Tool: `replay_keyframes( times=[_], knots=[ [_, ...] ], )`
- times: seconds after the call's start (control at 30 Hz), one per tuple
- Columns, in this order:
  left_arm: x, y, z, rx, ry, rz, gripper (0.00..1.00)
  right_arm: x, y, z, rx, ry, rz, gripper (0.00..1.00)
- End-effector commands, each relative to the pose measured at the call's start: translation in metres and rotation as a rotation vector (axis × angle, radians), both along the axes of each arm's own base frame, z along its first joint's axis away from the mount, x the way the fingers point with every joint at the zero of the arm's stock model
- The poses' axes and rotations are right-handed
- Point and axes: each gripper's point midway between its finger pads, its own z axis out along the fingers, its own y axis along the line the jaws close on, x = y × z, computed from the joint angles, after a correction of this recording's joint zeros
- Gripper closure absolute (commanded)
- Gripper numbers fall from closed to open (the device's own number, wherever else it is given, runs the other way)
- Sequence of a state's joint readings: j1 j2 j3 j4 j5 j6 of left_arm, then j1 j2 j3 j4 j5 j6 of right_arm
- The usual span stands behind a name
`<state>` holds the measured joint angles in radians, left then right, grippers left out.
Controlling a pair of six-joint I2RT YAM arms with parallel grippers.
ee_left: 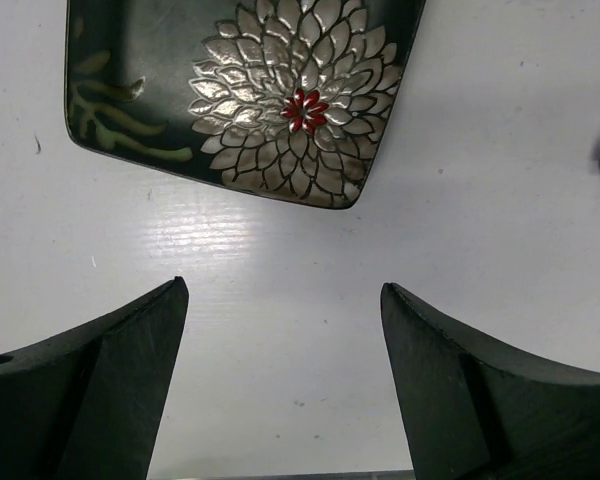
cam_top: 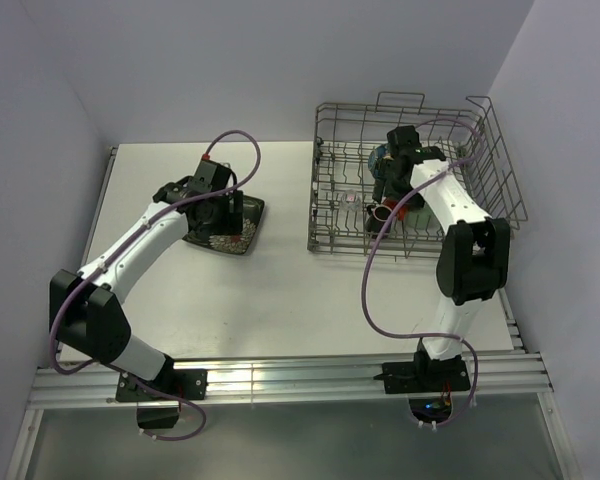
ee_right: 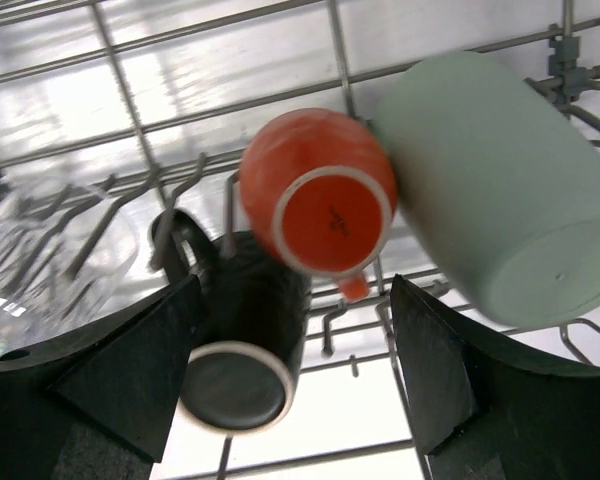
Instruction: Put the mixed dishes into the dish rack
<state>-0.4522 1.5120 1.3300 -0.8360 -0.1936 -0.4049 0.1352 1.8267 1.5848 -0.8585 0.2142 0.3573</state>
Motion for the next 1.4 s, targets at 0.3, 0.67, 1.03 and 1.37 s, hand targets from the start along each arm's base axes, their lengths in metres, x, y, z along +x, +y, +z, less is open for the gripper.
replay_keyframes(
  times=[0.3,0.67,1.03,1.37],
  knots=[
    [0.021,0.008,-0.013,-0.01,-0.029,0.162,0.15,-0.002,0.045,0.103,0.133,-0.24,0.106,0.16],
    [0.049,0.09,-0.046,-0.29,0.029,0.491,0.19,-0.026,0.082,0.154,0.312,-0.312,0.204,0.17],
    [0.092,0.135,-0.108,-0.329,0.19,0.494,0.2,-0.057,0.124,0.156,0.423,-0.256,0.338,0.17],
    [0.094,0.1,-0.128,-0.485,0.23,0.281,0.27,-0.06,0.123,0.154,0.426,-0.261,0.336,0.17]
  ],
)
